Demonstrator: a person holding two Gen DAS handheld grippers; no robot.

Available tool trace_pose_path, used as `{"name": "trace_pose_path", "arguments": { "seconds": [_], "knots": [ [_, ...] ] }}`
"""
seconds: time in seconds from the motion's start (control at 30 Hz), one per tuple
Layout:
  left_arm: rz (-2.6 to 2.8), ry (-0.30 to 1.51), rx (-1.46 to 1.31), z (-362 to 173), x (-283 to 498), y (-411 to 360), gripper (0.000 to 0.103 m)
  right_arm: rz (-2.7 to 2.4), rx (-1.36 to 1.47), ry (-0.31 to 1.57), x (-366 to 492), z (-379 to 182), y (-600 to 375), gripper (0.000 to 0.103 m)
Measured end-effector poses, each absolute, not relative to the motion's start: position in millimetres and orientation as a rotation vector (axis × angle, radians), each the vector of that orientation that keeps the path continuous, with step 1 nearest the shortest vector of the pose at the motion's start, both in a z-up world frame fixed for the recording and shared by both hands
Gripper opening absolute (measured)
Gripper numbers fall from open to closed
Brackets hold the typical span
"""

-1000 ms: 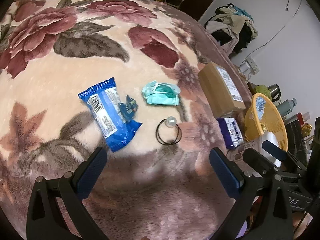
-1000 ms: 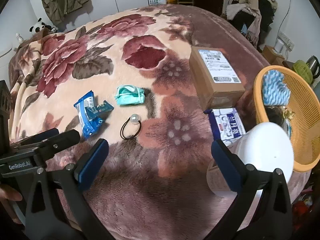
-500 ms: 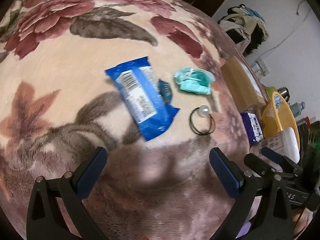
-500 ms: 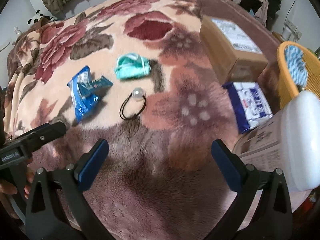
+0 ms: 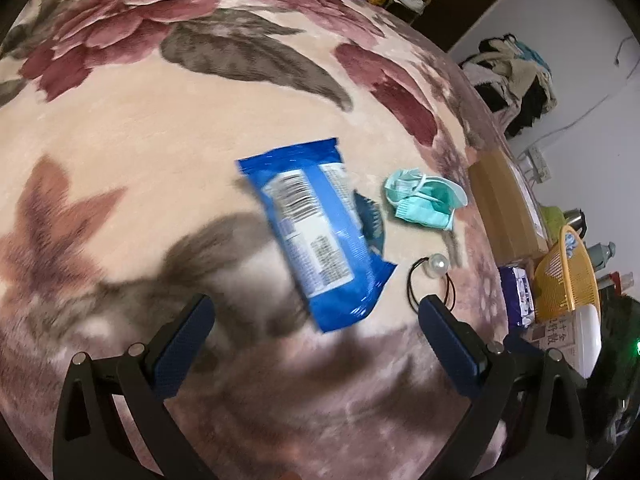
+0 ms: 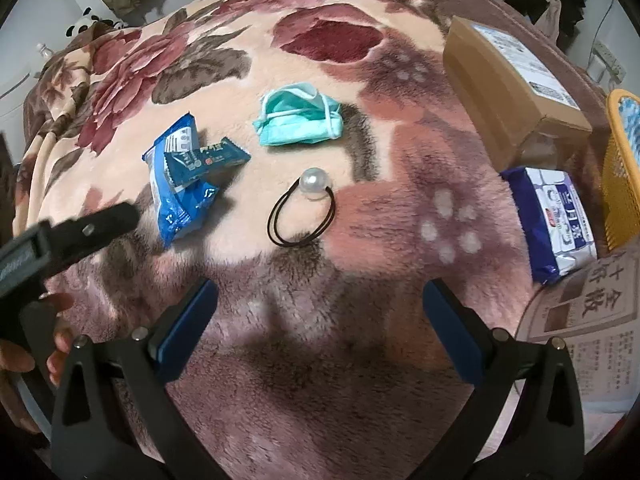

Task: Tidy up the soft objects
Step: 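Lower both open tools toward the blue wipes packet and dark blue candy packet, then grasp the blue wet-wipe packet with the left tool while the right tool grasps the dark blue candy packet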

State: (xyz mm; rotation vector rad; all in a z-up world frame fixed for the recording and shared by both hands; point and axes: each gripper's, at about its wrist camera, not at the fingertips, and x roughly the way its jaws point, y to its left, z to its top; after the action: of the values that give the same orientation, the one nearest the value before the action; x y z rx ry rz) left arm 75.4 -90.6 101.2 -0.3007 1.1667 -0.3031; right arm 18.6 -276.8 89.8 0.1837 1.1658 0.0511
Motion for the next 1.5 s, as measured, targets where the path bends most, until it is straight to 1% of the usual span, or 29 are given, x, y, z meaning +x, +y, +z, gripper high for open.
{"name": "trace_pose_path", "arguments": {
  "seconds": [0.13, 0.17, 0.23, 0.27, 0.33, 0.37, 0.4, 0.5, 0.73, 0.9, 0.93, 1.0, 1.07, 1.13, 1.17, 1.2, 1.23, 1.27, 1.37, 1.5],
  "knots": [
    [-0.305, 1.19, -0.257, 89.0, 91.3, -113.8, 0.102, 0.058, 0.188, 1.168, 15.9, 88.0, -277.5, 0.103],
    [-0.298, 1.194, -0.25, 86.2, 95.2, -116.9, 0.1, 0.059, 0.19, 1.169, 15.2, 87.9, -277.8, 0.103],
    [-0.286, 1.201, -0.252, 80.9, 102.6, -120.7, 0.092, 0.06, 0.193, 1.167, 13.7, 88.2, -278.3, 0.103],
    [-0.279, 1.201, -0.253, 79.1, 105.0, -120.7, 0.083, 0.062, 0.194, 1.168, 13.3, 88.3, -278.5, 0.103],
    [-0.275, 1.197, -0.266, 78.0, 107.9, -118.1, 0.073, 0.069, 0.191, 1.168, 12.7, 88.0, -278.3, 0.103],
    [-0.274, 1.197, -0.266, 78.2, 107.3, -116.3, 0.056, 0.071, 0.185, 1.169, 12.5, 88.1, -278.2, 0.103],
    [-0.275, 1.2, -0.26, 78.0, 106.3, -113.6, 0.053, 0.073, 0.183, 1.168, 12.9, 88.1, -277.9, 0.103],
    [-0.295, 1.21, -0.27, 78.9, 96.8, -100.9, 0.051, 0.079, 0.179, 1.166, 17.4, 87.9, -276.2, 0.103],
    [-0.225, 1.192, -0.263, 88.2, 69.6, -58.3, 0.05, 0.137, 0.209, 1.149, 48.8, 88.7, -253.3, 0.103],
    [-0.194, 1.192, -0.269, 84.1, 65.1, -36.7, 0.051, 0.196, 0.335, 1.138, 79.9, 84.3, -231.8, 0.101],
    [-0.195, 1.192, -0.272, 83.1, 65.5, -35.0, 0.051, 0.202, 0.381, 1.137, 86.5, 81.8, -229.0, 0.098],
    [-0.198, 1.194, -0.276, 82.3, 67.0, -33.1, 0.051, 0.204, 0.456, 1.162, 98.0, 74.0, -224.4, 0.073],
    [-0.201, 1.194, -0.285, 81.8, 68.2, -32.2, 0.051, 0.196, 0.521, 1.191, 109.5, 64.2, -220.2, 0.068],
    [-0.206, 1.204, -0.293, 79.7, 70.3, -30.7, 0.054, 0.19, 0.584, 1.219, 119.1, 52.5, -217.3, 0.063],
    [-0.207, 1.207, -0.301, 78.7, 71.7, -30.1, 0.056, 0.19, 0.607, 1.234, 122.1, 47.9, -216.6, 0.053],
    [-0.208, 1.212, -0.315, 77.1, 72.9, -28.1, 0.058, 0.187, 0.625, 1.25, 124.3, 42.8, -215.9, 0.034],
    [-0.209, 1.223, -0.341, 74.3, 75.3, -25.7, 0.06, 0.174, 0.628, 1.27, 125.3, 37.9, -215.0, 0.025],
    [-0.211, 1.229, -0.365, 72.4, 76.9, -23.1, 0.063, 0.164, 0.622, 1.271, 123.3, 37.2, -215.2, 0.022],
    [-0.214, 1.244, -0.422, 67.3, 82.3, -18.5, 0.068, 0.188, 0.569, 1.244, 110.7, 44.3, -215.1, 0.022],
    [-0.203, 1.254, -0.476, 61.9, 88.4, -18.3, 0.069, 0.216, 0.46, 1.221, 87.6, 58.0, -214.7, 0.022]
  ]
}}
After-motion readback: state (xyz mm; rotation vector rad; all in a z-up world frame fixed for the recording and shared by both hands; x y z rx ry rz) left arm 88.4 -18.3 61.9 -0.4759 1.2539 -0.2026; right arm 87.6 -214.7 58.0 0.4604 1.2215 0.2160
